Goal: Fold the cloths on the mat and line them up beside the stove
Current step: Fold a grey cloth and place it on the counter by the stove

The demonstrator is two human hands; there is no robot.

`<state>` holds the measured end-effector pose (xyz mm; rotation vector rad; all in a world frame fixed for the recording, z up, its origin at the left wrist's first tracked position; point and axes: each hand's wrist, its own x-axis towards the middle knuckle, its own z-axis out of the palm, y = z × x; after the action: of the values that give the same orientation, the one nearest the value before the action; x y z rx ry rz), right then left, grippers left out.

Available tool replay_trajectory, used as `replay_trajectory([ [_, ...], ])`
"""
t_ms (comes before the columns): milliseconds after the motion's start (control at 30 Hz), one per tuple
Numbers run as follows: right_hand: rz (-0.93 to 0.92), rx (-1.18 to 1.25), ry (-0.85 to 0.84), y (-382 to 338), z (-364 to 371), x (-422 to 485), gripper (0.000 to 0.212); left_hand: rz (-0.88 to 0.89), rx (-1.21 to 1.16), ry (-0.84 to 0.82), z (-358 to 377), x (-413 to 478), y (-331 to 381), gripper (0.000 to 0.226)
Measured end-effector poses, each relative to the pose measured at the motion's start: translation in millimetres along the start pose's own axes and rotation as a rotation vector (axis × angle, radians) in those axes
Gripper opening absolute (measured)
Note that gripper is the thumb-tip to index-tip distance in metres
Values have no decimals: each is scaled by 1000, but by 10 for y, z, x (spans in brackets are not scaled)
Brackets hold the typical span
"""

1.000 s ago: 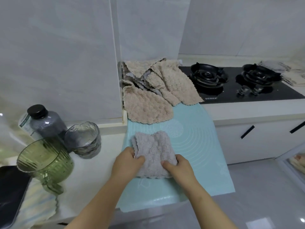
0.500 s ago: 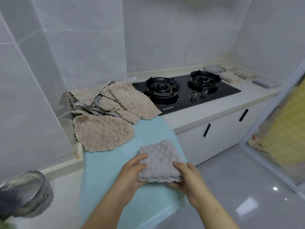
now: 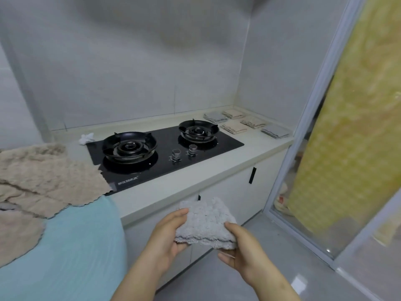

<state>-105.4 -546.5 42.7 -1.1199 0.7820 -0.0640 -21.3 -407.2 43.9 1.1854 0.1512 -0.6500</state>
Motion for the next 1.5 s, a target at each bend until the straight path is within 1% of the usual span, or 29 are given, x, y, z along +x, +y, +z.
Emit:
replay_trajectory([
  [167, 4, 32, 17, -485, -671, 487, 19, -12, 5, -33, 810, 491, -108, 20],
  [300, 16, 53, 38, -768, -998, 924, 19, -36, 11, -72, 1264, 1013, -157, 28],
  [433, 27, 64, 71, -1150, -1283, 1565, 18, -50, 6, -123, 1712, 1741, -117, 32],
  [633, -6, 43, 95, -1888, -1419, 2699, 14, -81, -16, -147, 2264, 2867, 207, 36],
  [700, -8, 34, 94, -2155, -1422, 3029, 9, -86, -16, -144, 2433, 3236, 356, 35],
  [767, -18, 17, 98, -2397, -1447, 3355, 9, -70, 8, -141, 2603, 3586, 477, 28],
  [833, -31, 14, 95, -2597, -1488, 3621, 8, -35, 84, -103, 2771, 3856, 551, 20],
  [900, -30, 6, 81, -2751, -1559, 3892, 5, 11, 193, -43, 2920, 4128, 558, 20],
  [967, -24, -24, 76, -2891, -1621, 4151, 6, 44, 235, -40, 3032, 4379, 553, 26],
  [1100, -26, -84, 16, -3233, -1791, 4782, 8, 117, 308, -80, 3315, 4950, 604, 43],
  [1167, -21, -107, -7, -3420, -1893, 5084, 7, 138, 337, -68, 3483, 5219, 603, 51],
  [1333, -10, -220, -28, -3873, -2213, 5827, 8, 123, 324, 45, 3995, 5784, 475, 55],
  [1400, -16, -318, -43, -4012, -2364, 6094, 10, 100, 328, 116, 4207, 5958, 382, 54],
  [1500, -19, -467, -78, -4117, -2449, 6334, 9, 67, 318, 175, 4324, 6108, 271, 55],
])
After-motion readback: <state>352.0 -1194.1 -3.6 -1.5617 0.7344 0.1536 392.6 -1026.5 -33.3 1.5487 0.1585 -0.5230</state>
